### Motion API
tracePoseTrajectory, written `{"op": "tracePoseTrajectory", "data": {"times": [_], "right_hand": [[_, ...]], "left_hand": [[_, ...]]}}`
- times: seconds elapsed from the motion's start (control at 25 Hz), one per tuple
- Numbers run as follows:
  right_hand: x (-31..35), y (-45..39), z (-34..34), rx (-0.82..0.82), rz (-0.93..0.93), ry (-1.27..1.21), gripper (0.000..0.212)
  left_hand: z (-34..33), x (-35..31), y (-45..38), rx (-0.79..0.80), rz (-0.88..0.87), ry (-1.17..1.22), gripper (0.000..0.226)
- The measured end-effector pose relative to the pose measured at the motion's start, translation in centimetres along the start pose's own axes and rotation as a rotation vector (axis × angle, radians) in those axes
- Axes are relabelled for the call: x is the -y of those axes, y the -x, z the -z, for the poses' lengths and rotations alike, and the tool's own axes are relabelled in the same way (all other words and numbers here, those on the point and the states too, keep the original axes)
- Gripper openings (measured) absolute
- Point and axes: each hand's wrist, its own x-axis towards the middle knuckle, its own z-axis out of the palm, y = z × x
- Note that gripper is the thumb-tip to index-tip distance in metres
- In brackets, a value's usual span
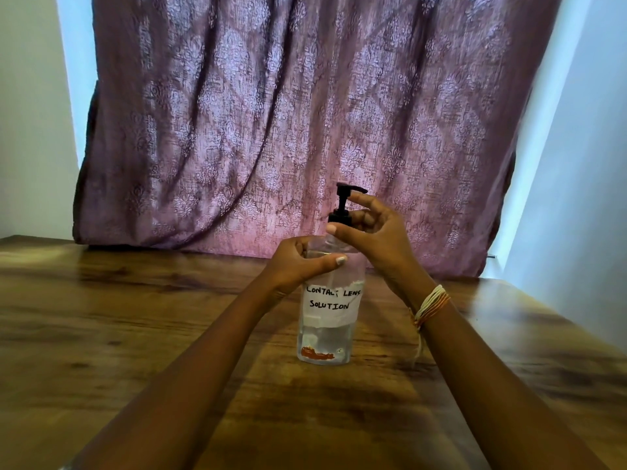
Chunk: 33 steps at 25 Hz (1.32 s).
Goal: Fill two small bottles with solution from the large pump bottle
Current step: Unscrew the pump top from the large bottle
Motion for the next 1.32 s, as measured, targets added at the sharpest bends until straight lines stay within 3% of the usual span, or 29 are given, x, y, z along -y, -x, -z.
{"op": "tracePoseTrajectory", "data": {"times": [0.12, 0.28, 0.44, 0.64, 0.96, 1.12, 1.24, 1.32], "right_hand": [[-0.3, -0.2, 0.6, 0.055, -0.020, -0.123, 0.042], [-0.5, -0.1, 0.1, 0.082, -0.017, -0.035, 0.050], [0.6, -1.0, 0.1, 0.042, 0.001, -0.091, 0.025], [4.2, -4.1, 0.2, 0.023, -0.070, -0.155, 0.015], [10.9, -8.2, 1.2, -0.029, -0.097, -0.202, 0.011], [12.7, -9.2, 1.5, -0.235, -0.068, -0.280, 0.004], [12.6, -9.4, 2.3, -0.454, -0.099, -0.343, 0.014], [11.5, -9.0, 3.1, -0.511, -0.151, -0.377, 0.013]], "left_hand": [[-0.1, 0.0, 0.0, -0.012, 0.013, 0.013, 0.030], [0.0, 0.0, 0.0, 0.001, -0.002, 0.000, 0.027], [-0.1, -0.4, 0.1, -0.014, 0.023, -0.016, 0.021], [-0.2, -0.6, 0.3, -0.030, 0.046, -0.068, 0.048], [-0.6, -1.3, 0.8, -0.038, 0.038, -0.077, 0.046], [-0.8, -1.6, 1.0, -0.030, 0.026, -0.044, 0.043], [-0.7, -1.6, 0.9, -0.035, 0.025, -0.049, 0.041], [-0.6, -1.5, 1.0, -0.027, 0.038, -0.048, 0.050]]}}
